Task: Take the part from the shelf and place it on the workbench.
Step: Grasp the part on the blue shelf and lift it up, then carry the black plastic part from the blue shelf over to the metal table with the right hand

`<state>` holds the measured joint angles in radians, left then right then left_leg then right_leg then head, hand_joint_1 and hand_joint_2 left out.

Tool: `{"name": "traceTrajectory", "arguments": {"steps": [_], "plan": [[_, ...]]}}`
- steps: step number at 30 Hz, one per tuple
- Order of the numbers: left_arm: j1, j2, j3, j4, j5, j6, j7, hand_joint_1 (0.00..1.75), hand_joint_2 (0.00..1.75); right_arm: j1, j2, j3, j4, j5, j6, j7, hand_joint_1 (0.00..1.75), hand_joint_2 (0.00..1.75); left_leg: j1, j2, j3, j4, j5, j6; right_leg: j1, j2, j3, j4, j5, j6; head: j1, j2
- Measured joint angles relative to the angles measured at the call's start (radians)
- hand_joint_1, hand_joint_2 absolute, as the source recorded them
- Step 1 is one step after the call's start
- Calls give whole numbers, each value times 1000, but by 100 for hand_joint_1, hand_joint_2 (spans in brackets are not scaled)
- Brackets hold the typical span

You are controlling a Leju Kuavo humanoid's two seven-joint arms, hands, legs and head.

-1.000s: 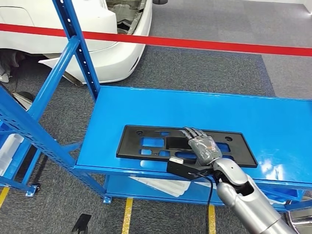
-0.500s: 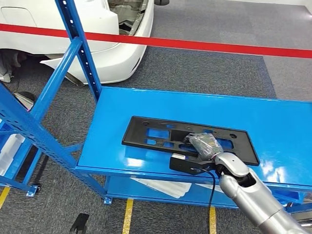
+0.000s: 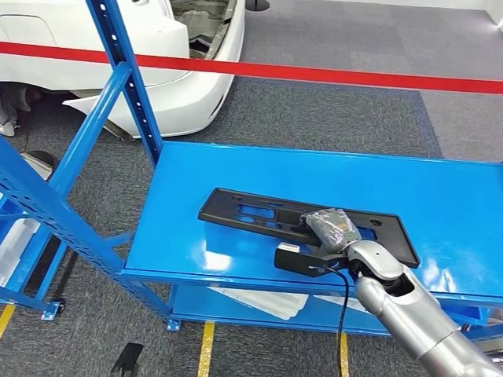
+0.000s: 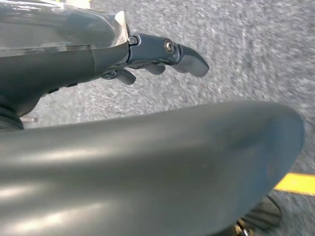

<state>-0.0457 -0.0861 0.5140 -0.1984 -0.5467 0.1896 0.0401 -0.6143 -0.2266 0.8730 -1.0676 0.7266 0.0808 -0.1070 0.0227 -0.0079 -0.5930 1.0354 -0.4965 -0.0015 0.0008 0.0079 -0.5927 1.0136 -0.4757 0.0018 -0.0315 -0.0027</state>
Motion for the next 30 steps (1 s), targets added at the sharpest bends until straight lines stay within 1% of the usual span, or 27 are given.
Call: {"name": "traceTrajectory", "arguments": {"steps": [1, 2, 3, 4, 6, 7, 8, 9, 10, 11, 12, 13, 14, 16, 17, 18, 19, 21, 22, 23, 24, 25, 26, 27, 28, 29, 30], "plan": [[0, 0, 0, 0, 0, 2, -2, 0, 87, 0, -3, -2, 0, -5, -5, 1, 175, 175, 0, 0, 0, -1, 2, 6, -1, 0, 0, -1, -1, 4, 0, 0], [1, 0, 1, 0, -1, 5, -5, 0, 131, 0, -6, -5, 0, -10, -11, 2, 175, 175, 0, 0, 0, -2, 4, 13, -3, -1, -3, 7, -9, 8, 0, 0], [0, 0, 3, 0, -1, 9, -9, 0, 175, 1, -10, -10, -2, -17, -20, 5, 175, 175, 2, 1, 0, -3, 6, 19, -4, -2, -12, 31, -26, 13, 0, 0], [-1, 0, 4, 0, -2, 13, -13, 0, 175, 3, -16, -16, -4, -24, -29, 9, 175, 175, 3, 1, 0, -4, 7, 23, -5, -3, -31, 77, -55, 18, 0, 0], [0, -1, 8, 0, -2, 20, -19, 0, 175, 9, -27, -34, -16, -37, -48, 15, 175, 175, 3, 0, 0, -4, 7, 27, -6, -3, -90, 213, -121, 25, 1, 0], [1, -1, 11, 0, -3, 22, -20, 0, 175, 14, -34, -45, -24, -42, -54, 17, 175, 175, 3, 0, 0, -4, 6, 28, -7, -3, -116, 270, -139, 27, 0, 0], [2, -1, 13, 0, -5, 24, -20, 0, 175, 19, -40, -56, -33, -49, -59, 17, 175, 175, 2, 0, 0, -4, 6, 28, -7, -3, -128, 292, -138, 27, 0, 0], [2, -1, 15, 0, -6, 25, -20, 0, 175, 24, -47, -69, -44, -60, -65, 17, 175, 175, 1, -1, 1, -3, 5, 28, -6, -3, -121, 273, -117, 25, 0, 0], [2, -1, 18, 0, -8, 26, -20, 0, 175, 31, -55, -86, -61, -78, -72, 14, 175, 175, 1, -3, 2, -3, 5, 29, -6, -3, -96, 213, -80, 20, 0, 0], [2, -2, 20, 0, -11, 27, -20, 0, 175, 38, -65, -108, -82, -100, -80, 7, 175, 175, 0, -4, 3, -4, 4, 28, -4, -3, -64, 136, -42, 14, 1, 0], [1, -2, 21, 0, -15, 27, -21, 0, 175, 46, -77, -136, -108, -127, -87, -5, 175, 175, -2, -6, 2, -4, 3, 27, -1, -3, -34, 70, -13, 8, 0, 0], [1, -2, 23, 0, -20, 27, -21, 0, 175, 57, -90, -167, -139, -157, -91, -21, 175, 175, -3, -7, 2, -4, 2, 26, 1, -3, -14, 25, 2, 2, 0, 0], [3, -3, 24, 0, -25, 26, -22, 0, 175, 71, -103, -201, -173, -190, -91, -42, 175, 175, -3, -8, 1, -5, 2, 23, 4, -3, -6, 5, 4, -2, 0, 0], [6, -4, 26, 0, -35, 24, -25, 0, 175, 108, -130, -274, -253, -275, -72, -102, 175, 175, -4, -9, -1, -7, 0, 13, 4, -4, -3, -4, 1, -8, 0, 0], [8, -4, 27, 0, -39, 23, -26, 0, 175, 130, -141, -310, -296, -327, -52, -139, 175, 175, -4, -7, -2, -4, -5, 9, 2, -5, -1, -10, 1, -12, -1, 0], [8, -4, 27, 0, -44, 22, -28, 0, 175, 154, -152, -347, -341, -387, -25, -182, 175, 175, -5, -6, -8, 11, -20, 5, -1, -7, 2, -16, 3, -15, -1, 0], [8, -4, 28, 0, -49, 21, -29, 0, 175, 178, -161, -382, -383, -449, 6, -224, 175, 175, -5, -4, -22, 48, -45, 2, -3, -9, 4, -21, 5, -18, -2, 0], [8, -4, 28, 0, -61, 17, -30, 0, 175, 229, -173, -447, -461, -578, 95, -313, 175, 175, -4, -2, -77, 174, -111, -3, -3, -11, 5, -22, 4, -21, -2, 0], [8, -4, 28, 0, -68, 15, -30, 0, 175, 255, -175, -474, -495, -638, 149, -354, 175, 175, -4, -2, -105, 235, -133, -5, -3, -11, 6, -21, 3, -22, -2, 0], [8, -4, 28, 0, -74, 13, -30, 0, 175, 280, -175, -500, -528, -695, 208, -394, 175, 175, -4, -2, -122, 268, -137, -7, -3, -11, 6, -20, 1, -22, -2, 0], [7, -5, 28, 0, -81, 12, -30, 0, 175, 303, -174, -523, -560, -743, 261, -428, 175, 175, -4, -1, -122, 264, -121, -7, -3, -10, 7, -19, -1, -22, -2, 0], [5, -5, 28, 0, -86, 12, -30, 0, 175, 323, -172, -543, -591, -781, 305, -454, 175, 175, -3, -1, -104, 219, -86, -7, -3, -9, 9, -16, -4, -21, -2, 0], [3, -5, 28, 0, -91, 12, -30, 0, 175, 340, -168, -562, -621, -812, 340, -473, 175, 175, -3, -1, -76, 151, -47, -5, -3, -8, 10, -12, -9, -18, -2, 0], [1, -5, 28, 0, -94, 12, -30, 0, 175, 354, -163, -578, -647, -834, 367, -486, 175, 175, -4, -1, -48, 89, -17, -2, -2, -7, 11, -7, -14, -14, -2, 0], [-1, -5, 28, 0, -96, 12, -30, 0, 175, 367, -157, -592, -669, -850, 390, -494, 175, 175, -5, -1, -27, 40, -1, 2, 0, -5, 9, -2, -17, -10, -2, 0], [-3, -6, 27, 0, -99, 12, -30, 0, 175, 379, -151, -603, -686, -862, 411, -499, 175, 175, -6, -1, -18, 17, 2, 6, 1, -4, 6, 2, -19, -6, -2, 0], [-4, -7, 27, 0, -101, 13, -30, 0, 175, 391, -145, -611, -701, -871, 428, -504, 175, 175, -8, -2, -16, 13, -3, 10, 2, -4, 3, 4, -18, -3, -1, 0]]}}
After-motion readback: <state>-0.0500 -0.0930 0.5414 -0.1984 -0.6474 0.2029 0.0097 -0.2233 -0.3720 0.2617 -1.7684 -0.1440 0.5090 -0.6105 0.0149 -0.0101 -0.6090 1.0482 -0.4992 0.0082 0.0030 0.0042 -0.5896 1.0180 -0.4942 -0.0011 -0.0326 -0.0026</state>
